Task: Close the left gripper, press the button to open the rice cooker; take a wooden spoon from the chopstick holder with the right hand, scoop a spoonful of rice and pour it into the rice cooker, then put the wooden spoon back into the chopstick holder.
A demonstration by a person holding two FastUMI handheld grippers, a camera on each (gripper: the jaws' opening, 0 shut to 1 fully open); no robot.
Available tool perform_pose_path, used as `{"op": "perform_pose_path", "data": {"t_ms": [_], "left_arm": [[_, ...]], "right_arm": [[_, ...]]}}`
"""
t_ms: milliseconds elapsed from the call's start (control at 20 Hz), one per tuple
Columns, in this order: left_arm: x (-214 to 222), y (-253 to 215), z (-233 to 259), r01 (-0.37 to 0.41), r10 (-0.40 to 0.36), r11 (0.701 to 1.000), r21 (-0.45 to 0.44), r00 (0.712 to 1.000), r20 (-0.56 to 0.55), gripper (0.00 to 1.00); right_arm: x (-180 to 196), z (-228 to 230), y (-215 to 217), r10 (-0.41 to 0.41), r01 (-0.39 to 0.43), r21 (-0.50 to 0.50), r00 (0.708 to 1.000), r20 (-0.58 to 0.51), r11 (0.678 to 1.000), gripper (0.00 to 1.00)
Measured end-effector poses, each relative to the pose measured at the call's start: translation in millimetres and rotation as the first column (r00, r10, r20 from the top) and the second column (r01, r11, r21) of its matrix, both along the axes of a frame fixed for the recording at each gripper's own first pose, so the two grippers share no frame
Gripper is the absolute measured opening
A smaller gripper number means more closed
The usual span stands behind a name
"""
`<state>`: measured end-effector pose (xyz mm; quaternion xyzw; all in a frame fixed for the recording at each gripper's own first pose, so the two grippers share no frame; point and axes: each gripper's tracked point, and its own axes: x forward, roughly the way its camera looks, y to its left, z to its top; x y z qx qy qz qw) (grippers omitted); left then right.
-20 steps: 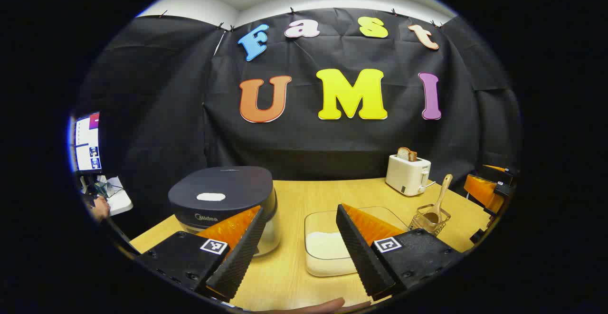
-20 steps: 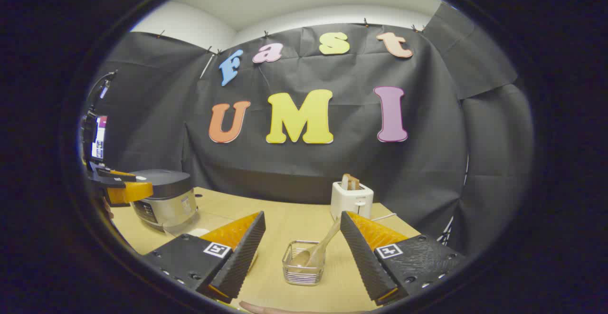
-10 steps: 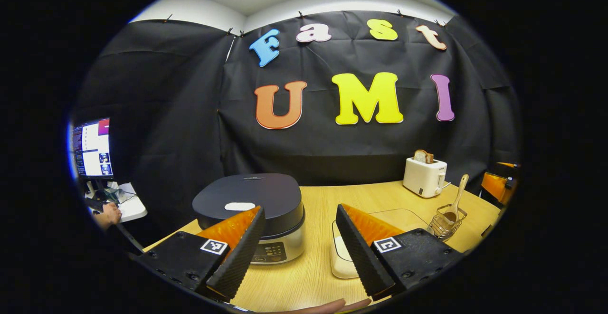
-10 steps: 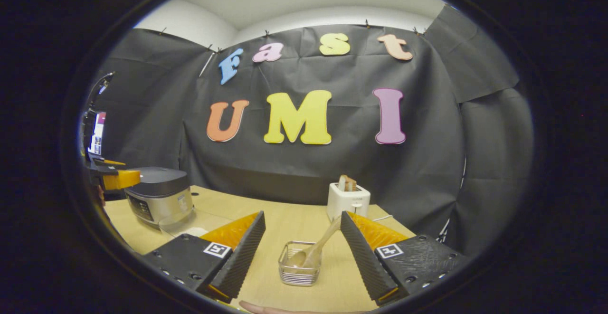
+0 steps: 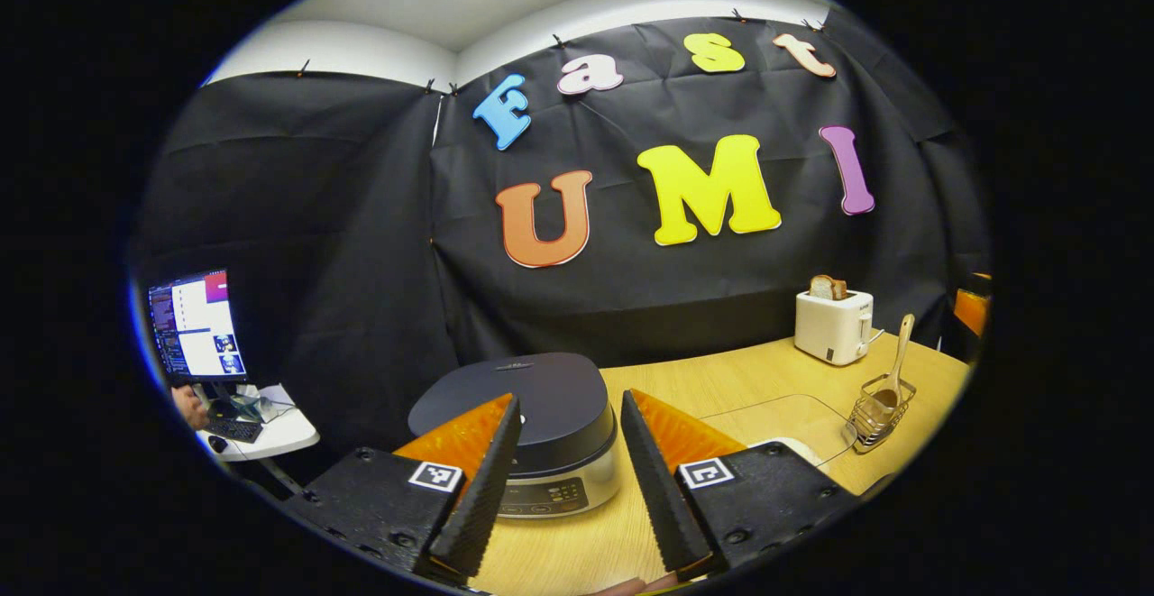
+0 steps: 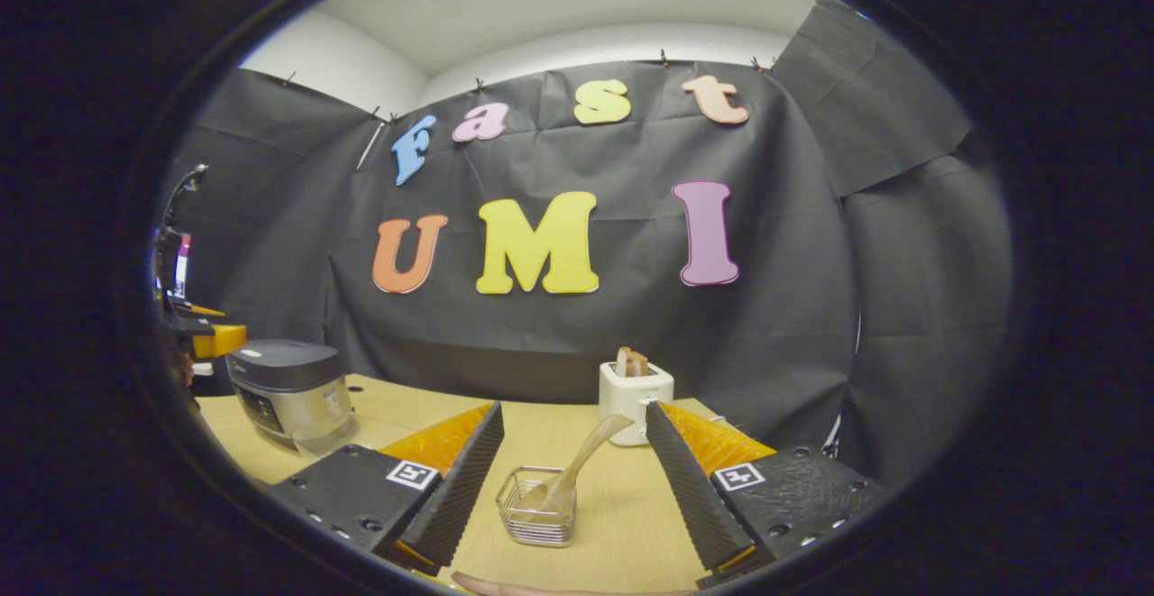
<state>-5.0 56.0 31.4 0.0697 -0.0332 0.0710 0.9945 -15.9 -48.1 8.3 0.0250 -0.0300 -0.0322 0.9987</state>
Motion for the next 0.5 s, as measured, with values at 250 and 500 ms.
{"op": "perform_pose_path", "data": {"t_ms": [250, 500], "left_arm": [[21.9, 29.0, -4.0, -0.054, 0.052, 0.998, -0.031, 0.996, -0.067, 0.29], [43.1, 66.8, -12.9, -0.127, 0.121, 0.991, -0.03, 0.979, -0.162, 0.13]], "right_arm": [[4.0, -7.9, -17.6, -0.034, 0.034, 0.005, 0.999, -0.039, 0.999, 0.95], [2.5, -11.1, -33.7, -0.056, 0.057, 0.017, 0.998, -0.035, 0.998, 0.95]]}}
